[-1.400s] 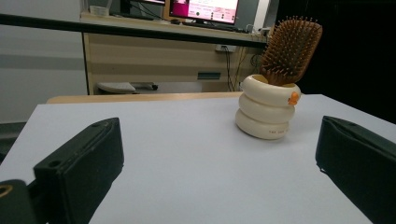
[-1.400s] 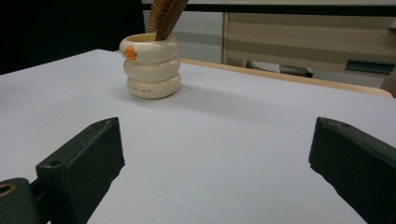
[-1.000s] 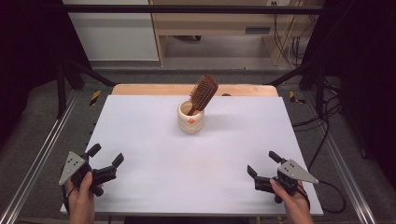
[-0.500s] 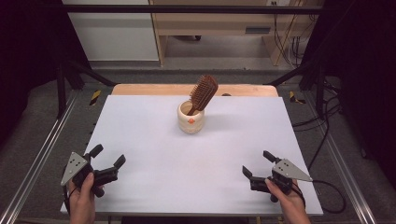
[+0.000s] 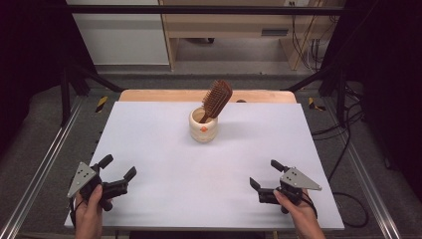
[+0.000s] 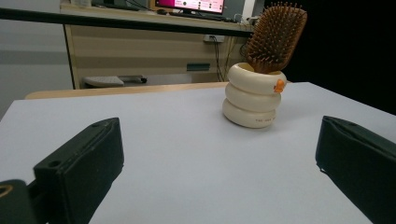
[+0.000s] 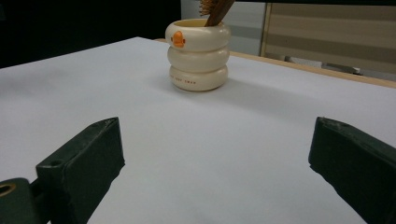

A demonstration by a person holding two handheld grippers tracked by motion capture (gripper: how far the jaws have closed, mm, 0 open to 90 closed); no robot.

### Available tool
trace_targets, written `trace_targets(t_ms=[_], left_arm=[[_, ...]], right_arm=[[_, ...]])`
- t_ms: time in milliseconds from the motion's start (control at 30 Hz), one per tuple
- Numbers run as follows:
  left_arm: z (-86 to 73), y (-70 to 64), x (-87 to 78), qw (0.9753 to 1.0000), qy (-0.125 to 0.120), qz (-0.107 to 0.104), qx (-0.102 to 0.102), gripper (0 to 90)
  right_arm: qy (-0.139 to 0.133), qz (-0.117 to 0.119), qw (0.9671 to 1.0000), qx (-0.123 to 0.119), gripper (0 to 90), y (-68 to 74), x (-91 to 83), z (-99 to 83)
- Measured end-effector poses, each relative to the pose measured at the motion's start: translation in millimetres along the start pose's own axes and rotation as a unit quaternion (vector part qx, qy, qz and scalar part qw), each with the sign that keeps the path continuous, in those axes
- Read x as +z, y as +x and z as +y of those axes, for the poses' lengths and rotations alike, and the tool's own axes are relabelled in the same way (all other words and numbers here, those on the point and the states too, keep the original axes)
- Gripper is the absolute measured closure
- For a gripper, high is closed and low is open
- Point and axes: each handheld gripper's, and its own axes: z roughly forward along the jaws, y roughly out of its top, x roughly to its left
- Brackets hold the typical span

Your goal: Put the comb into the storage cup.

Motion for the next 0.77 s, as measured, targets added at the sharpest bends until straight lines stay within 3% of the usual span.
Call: trace_targets(t_ms=[467, 633, 767], left_arm=[[-3.0, -5.6, -4.2, 0.9999, 0.005, -0.012, -0.002, 1.2], [-3.5, -9.3, -6.8, 0.9998, 0.003, -0.012, -0.012, 1.1], [-3.9, -9.1, -4.4, 0.9999, 0.007, -0.008, -0.013, 1.2]], right_arm=[[-0.003, 0.003, 0.9999, -0.016, 2.9, 3.8, 22.3, 3.2], [-0.013, -0.001, 0.9999, -0.005, 2.7, 2.6, 23.4, 6.3], [-0.003, -0.015, 0.9999, 0.001, 3.0, -0.2, 23.9, 7.2]])
